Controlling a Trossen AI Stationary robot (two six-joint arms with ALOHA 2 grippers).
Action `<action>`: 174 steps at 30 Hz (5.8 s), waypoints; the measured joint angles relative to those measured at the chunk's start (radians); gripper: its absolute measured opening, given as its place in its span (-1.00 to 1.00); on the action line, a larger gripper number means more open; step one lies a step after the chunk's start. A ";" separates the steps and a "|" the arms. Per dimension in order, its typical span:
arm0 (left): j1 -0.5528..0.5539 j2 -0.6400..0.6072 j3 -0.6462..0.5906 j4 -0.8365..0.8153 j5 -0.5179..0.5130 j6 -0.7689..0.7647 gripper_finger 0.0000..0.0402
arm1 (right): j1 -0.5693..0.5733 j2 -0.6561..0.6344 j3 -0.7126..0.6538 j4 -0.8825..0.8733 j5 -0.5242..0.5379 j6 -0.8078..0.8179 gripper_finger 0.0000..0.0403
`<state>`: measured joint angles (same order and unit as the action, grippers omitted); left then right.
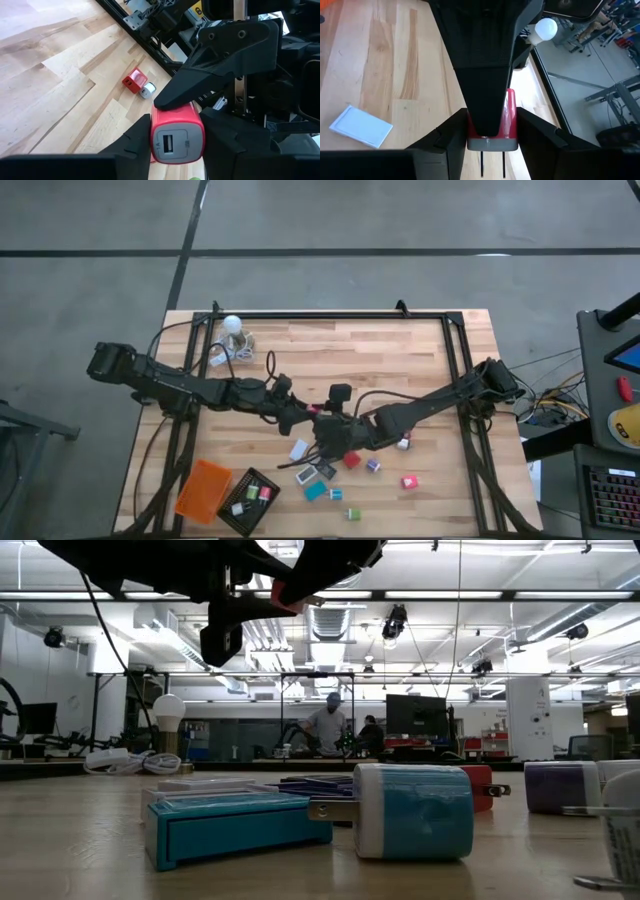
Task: Pick & Place Office items
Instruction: Put the pink white charger adapter into the black basket
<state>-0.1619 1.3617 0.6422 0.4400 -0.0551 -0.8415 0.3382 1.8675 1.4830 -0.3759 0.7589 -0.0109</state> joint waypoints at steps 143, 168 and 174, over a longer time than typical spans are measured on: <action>-0.509 -0.030 0.426 -1.351 -0.138 -0.535 -0.31 | 0.135 0.000 -0.081 -0.510 0.026 0.732 0.70; -0.518 0.231 0.478 -1.265 0.141 -0.542 -0.28 | 0.106 0.000 -0.089 -0.504 0.029 0.692 0.70; -0.517 0.232 0.448 -1.257 0.134 -0.550 -0.21 | 0.102 0.000 -0.092 -0.499 0.026 0.691 0.70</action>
<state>-0.6785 1.5936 1.0907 -0.8171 0.0792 -1.3910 0.4400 1.8675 1.3907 -0.8750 0.7845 0.6806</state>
